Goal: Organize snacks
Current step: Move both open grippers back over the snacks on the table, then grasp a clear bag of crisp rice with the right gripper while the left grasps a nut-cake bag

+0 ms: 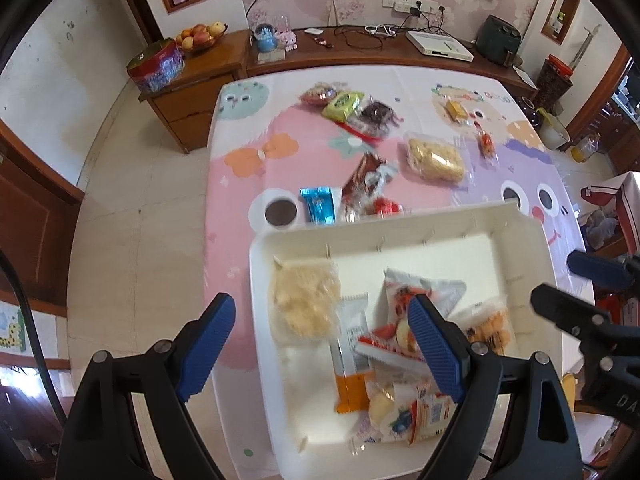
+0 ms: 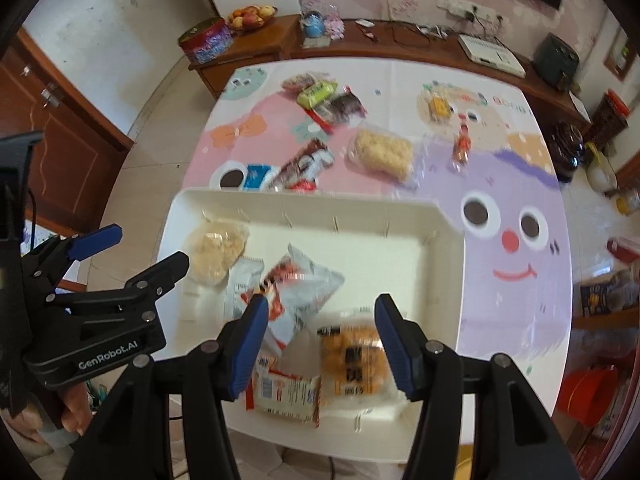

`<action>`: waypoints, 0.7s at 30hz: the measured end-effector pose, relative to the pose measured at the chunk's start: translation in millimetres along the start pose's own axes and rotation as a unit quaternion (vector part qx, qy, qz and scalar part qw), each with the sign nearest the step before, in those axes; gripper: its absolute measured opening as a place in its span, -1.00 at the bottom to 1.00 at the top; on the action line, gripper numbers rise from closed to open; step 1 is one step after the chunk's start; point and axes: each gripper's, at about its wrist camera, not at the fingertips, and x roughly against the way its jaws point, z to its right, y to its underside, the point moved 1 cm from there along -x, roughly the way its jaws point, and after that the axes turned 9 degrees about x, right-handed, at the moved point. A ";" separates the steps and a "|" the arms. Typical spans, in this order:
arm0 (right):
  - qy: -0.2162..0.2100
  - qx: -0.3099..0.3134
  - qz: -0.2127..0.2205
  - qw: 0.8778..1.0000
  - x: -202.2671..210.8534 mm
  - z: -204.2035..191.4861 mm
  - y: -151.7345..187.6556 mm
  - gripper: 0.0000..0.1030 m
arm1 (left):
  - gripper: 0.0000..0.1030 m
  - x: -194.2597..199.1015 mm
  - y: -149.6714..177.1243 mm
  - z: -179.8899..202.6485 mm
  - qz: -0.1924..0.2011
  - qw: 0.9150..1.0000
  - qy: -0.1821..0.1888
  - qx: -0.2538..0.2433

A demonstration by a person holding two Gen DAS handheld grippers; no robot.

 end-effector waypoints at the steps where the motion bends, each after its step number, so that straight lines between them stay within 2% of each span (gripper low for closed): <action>1: 0.005 0.010 0.006 1.000 2.6 1.3 -6.4 0.09 | 0.69 2.2 -8.6 0.9 0.008 1.000 -0.004 -0.006; 7: 0.028 0.064 0.054 0.996 24.3 18.2 -52.2 0.23 | 0.70 8.8 -67.9 7.4 0.046 0.997 -0.029 -0.048; 9: 0.039 0.085 0.074 0.993 28.5 28.6 -72.8 0.32 | 0.70 4.9 -92.8 8.4 0.047 0.997 -0.030 -0.051; 12: 0.059 0.107 0.090 0.988 22.0 48.7 -103.1 0.36 | 0.70 -6.8 -124.6 8.6 0.042 0.997 -0.031 -0.053; 17: 0.049 0.143 0.077 0.986 -24.3 77.3 -140.9 0.41 | 0.70 -51.9 -180.3 10.1 0.015 0.997 -0.034 -0.065; 21: 0.023 0.181 0.024 0.983 -92.1 94.8 -153.1 0.41 | 0.70 -93.6 -213.6 13.9 -0.019 0.996 -0.025 -0.081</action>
